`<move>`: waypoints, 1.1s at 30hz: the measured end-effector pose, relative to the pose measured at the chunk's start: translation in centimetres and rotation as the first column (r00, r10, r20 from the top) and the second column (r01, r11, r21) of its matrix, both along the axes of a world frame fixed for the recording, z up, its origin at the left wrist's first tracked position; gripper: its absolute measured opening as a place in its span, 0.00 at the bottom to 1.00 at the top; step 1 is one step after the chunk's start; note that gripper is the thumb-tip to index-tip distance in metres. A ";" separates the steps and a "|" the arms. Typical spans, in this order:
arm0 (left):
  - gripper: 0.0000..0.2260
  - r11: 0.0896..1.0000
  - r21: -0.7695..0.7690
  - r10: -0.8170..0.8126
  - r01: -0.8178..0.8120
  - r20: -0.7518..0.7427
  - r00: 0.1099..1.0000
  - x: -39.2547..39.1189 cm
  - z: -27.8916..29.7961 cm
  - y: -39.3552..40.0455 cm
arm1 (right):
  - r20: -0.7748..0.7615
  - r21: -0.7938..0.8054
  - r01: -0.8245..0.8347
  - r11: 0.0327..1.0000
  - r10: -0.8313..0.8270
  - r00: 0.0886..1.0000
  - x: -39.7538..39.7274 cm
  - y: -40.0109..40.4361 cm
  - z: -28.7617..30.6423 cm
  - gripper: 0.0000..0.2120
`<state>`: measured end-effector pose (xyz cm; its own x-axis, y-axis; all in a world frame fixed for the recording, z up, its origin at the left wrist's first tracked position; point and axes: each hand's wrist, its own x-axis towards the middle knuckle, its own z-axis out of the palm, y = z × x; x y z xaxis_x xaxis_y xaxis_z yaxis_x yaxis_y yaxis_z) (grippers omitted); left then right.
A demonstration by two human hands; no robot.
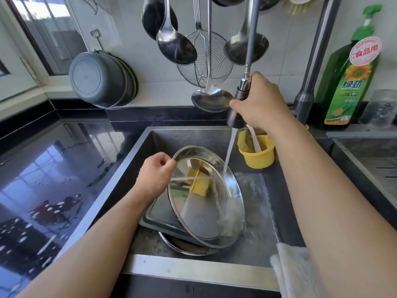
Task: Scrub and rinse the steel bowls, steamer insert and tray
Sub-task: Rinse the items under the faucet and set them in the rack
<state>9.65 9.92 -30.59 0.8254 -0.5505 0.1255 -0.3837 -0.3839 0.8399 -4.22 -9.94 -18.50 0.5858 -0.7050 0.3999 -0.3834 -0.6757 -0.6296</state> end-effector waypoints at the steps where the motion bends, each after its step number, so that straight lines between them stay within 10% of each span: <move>1: 0.08 1.000 -0.010 0.005 -0.005 0.009 1.000 0.0 0.1 0.0 | -0.019 -0.004 0.009 1.000 -0.009 1.000 -0.1 -0.1 0.2 0.20; 7: 0.08 0.999 -0.047 -0.005 0.010 0.094 0.996 -0.1 0.3 0.1 | -0.160 0.029 -0.019 0.999 0.024 0.987 -1.1 0.1 1.6 0.18; 20: 0.09 0.990 -0.143 0.027 0.001 0.198 0.980 0.0 0.3 0.1 | 0.030 0.482 -0.410 0.774 0.453 0.891 -1.9 2.2 3.5 0.18; 33: 0.05 0.997 -0.075 0.033 -0.029 0.052 0.998 0.4 0.0 0.0 | 0.254 0.451 -0.438 0.778 0.359 0.898 0.7 4.4 2.4 0.17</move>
